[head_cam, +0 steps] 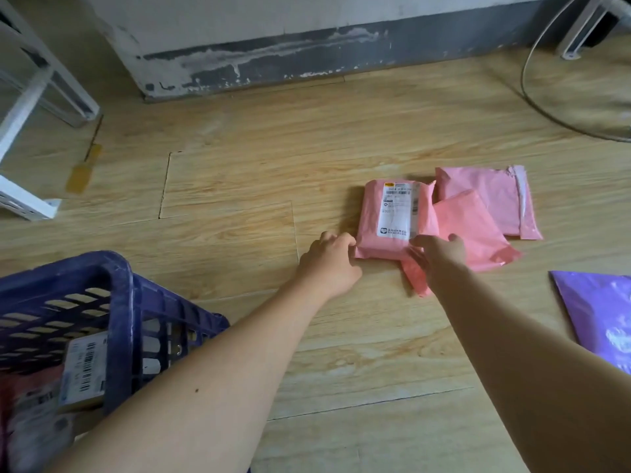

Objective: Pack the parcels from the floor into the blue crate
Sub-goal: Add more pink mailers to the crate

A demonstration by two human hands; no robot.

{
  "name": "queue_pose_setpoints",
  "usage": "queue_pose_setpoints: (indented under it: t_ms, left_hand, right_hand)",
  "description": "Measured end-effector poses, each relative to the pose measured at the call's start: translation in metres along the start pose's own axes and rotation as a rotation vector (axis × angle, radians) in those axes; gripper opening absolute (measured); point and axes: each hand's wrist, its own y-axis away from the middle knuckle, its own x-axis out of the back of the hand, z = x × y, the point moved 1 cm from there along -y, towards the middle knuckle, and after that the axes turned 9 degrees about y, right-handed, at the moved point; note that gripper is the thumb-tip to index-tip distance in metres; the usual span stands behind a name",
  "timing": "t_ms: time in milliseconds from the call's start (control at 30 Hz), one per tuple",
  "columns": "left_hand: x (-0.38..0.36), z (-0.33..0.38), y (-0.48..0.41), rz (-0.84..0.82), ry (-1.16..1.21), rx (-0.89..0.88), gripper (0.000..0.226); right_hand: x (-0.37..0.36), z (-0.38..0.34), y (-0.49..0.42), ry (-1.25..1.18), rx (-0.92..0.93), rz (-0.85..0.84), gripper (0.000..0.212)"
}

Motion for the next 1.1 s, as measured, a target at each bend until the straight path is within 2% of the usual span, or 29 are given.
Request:
queue_pose_setpoints:
  t_ms: [100,233,433,667,800,900,1000,1100]
  left_hand:
    - [0.003,-0.002,0.001,0.001,0.012,0.020,0.050]
    - [0.008,-0.003,0.008,-0.009,0.022,0.035,0.050]
    - [0.023,0.003,0.032,0.010,0.060,0.035,0.049]
    - [0.067,0.011,0.077,0.135,0.120,0.000,0.065]
    - [0.099,0.015,0.114,0.244,0.225,0.000,0.081]
    - [0.123,0.016,0.144,0.301,0.276,0.004,0.090]
    - [0.145,0.012,0.175,0.314,0.331,0.020,0.089]
    - [0.163,0.003,0.205,0.284,0.504,0.019,0.072]
  right_hand:
    - [0.001,0.005,-0.002,0.147,-0.029,0.099,0.067]
    - [0.007,0.007,0.016,0.242,-0.064,-0.027,0.039]
    - [0.024,-0.002,0.045,0.443,0.017,-0.057,0.039]
    - [0.035,-0.054,0.109,0.676,0.170,-0.186,0.016]
    - [0.033,-0.080,0.157,0.783,0.281,-0.217,0.034]
    - [0.033,-0.090,0.197,0.784,0.359,-0.247,0.012]
    - [0.030,-0.095,0.236,0.763,0.437,-0.232,0.009]
    - [0.022,-0.097,0.275,0.763,0.473,-0.267,0.007]
